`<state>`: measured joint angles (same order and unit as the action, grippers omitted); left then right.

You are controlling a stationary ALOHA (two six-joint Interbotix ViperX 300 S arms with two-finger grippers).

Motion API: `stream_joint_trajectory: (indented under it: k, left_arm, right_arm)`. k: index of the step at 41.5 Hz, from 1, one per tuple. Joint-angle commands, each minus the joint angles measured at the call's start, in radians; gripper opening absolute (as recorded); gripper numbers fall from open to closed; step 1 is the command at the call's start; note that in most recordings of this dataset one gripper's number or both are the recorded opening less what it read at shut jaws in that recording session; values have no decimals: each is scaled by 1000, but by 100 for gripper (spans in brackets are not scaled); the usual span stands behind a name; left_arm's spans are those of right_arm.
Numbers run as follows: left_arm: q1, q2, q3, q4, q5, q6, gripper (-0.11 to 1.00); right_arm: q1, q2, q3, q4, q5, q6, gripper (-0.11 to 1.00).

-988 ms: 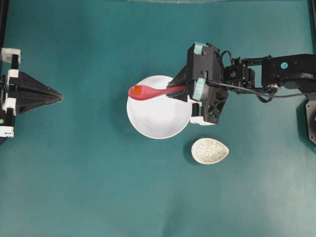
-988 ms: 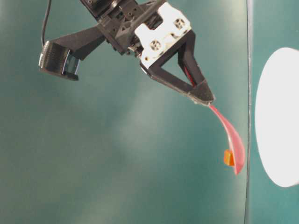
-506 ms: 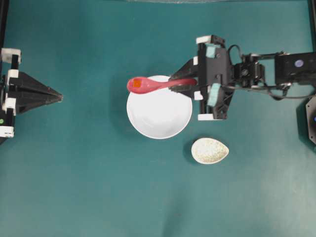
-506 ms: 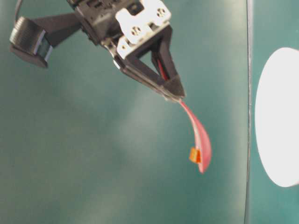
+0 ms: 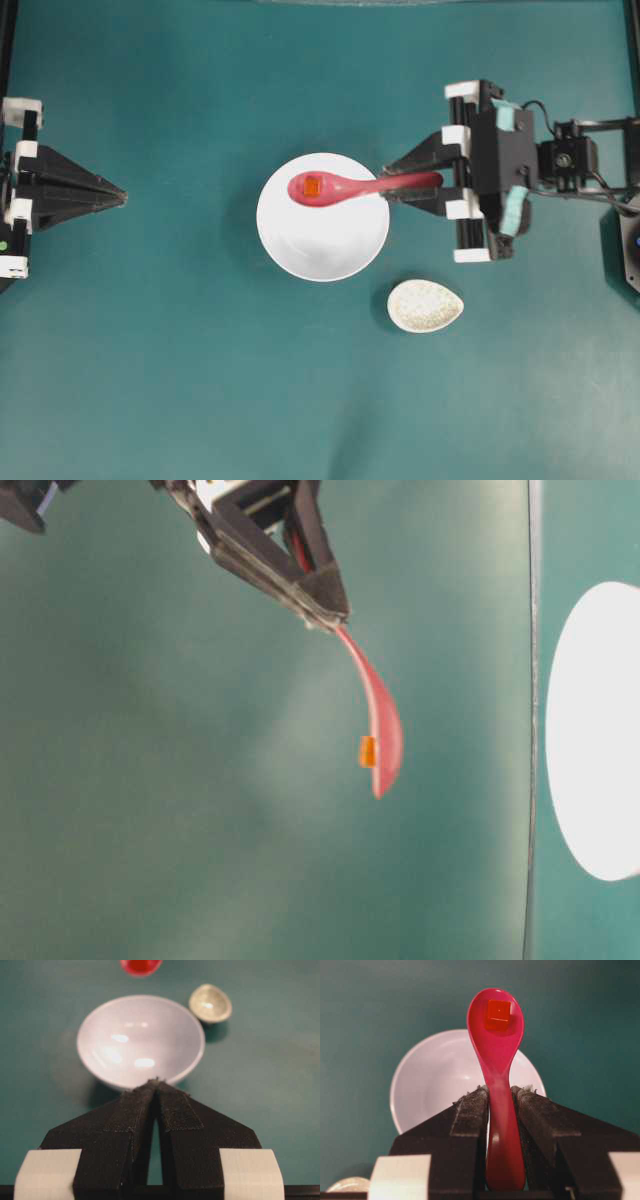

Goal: Grip the spoon and scoop the red block from the bowl with right arm.
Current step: 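Raise the spoon holding the red cube above the white bowl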

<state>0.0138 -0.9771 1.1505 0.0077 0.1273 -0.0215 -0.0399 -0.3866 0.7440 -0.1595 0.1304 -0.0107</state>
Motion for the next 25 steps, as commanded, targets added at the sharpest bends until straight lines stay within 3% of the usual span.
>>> stream_joint_trajectory:
  k: [1,25]
  left_arm:
    - [0,9,-26,3,-8,2,0]
    - [0,17,-25,3,-9,2,0]
  right_arm:
    - [8,-28,-14,6,-5,5,24]
    - [8,-52,-31,14,12,21,24]
